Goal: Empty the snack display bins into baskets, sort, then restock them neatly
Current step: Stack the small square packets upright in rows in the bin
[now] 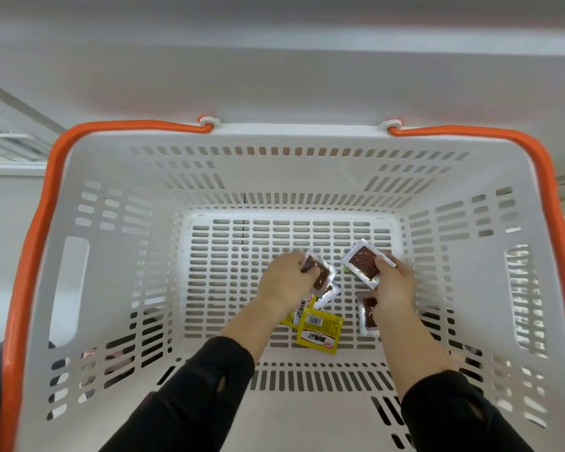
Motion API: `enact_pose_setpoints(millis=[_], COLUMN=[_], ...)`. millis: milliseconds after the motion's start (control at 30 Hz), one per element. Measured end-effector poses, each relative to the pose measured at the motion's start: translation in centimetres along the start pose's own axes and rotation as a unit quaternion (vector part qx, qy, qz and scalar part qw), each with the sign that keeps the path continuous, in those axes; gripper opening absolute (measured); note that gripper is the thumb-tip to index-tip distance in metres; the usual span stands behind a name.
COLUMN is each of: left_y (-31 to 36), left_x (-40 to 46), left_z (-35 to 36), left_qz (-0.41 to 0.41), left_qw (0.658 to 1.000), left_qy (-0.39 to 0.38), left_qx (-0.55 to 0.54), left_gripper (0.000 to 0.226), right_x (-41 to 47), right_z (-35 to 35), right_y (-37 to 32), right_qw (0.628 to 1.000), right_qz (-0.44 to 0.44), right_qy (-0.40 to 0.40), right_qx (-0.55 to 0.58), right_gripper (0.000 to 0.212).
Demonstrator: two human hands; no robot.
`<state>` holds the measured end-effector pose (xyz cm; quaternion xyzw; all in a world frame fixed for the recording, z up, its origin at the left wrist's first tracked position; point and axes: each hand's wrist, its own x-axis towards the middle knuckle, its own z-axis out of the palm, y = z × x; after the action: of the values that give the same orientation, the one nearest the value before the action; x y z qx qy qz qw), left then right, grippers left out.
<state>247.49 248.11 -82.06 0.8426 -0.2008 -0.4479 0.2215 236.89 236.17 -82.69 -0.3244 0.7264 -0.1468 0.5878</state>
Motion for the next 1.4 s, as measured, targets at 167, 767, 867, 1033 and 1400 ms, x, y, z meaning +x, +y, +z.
enact_pose_setpoints(millis=[167,767,867,1033,1400], left_y=[0.1,1.1,0.8,0.7,-1.2], left_x=[-1.2,-1.1,-1.9,-2.1,-4.0], left_z=[3.4,2.8,2.8,2.1,2.7], left_qz=[0.055,0.064,0.091,0.121,0.086], left_qw=[0.974,0.953,0.943,0.922,0.939], left_qy=[0.076,-0.054,-0.098,-0.145,-0.174], left_qx=[0.204,0.29,0.304,0.338,0.285], left_gripper=[0.055,0.046,0.053,0.031,0.042], right_x=[-0.1,-0.2,0.5,1.3,0.7], right_z=[-0.2,-1.2,-1.6,-1.8,-2.3], right_y=[0.4,-0.3,0.2,0.2,-0.3], right_qw=[1.0,0.994,0.991,0.988,0.988], right_qz=[-0.016,-0.045,-0.045,-0.042,-0.029], right_qy=[0.002,-0.099,-0.113,-0.121,-0.122], right_qx=[0.006,-0.029,-0.056,-0.084,-0.089], right_gripper=[0.015,0.013,0.006,0.029,0.01])
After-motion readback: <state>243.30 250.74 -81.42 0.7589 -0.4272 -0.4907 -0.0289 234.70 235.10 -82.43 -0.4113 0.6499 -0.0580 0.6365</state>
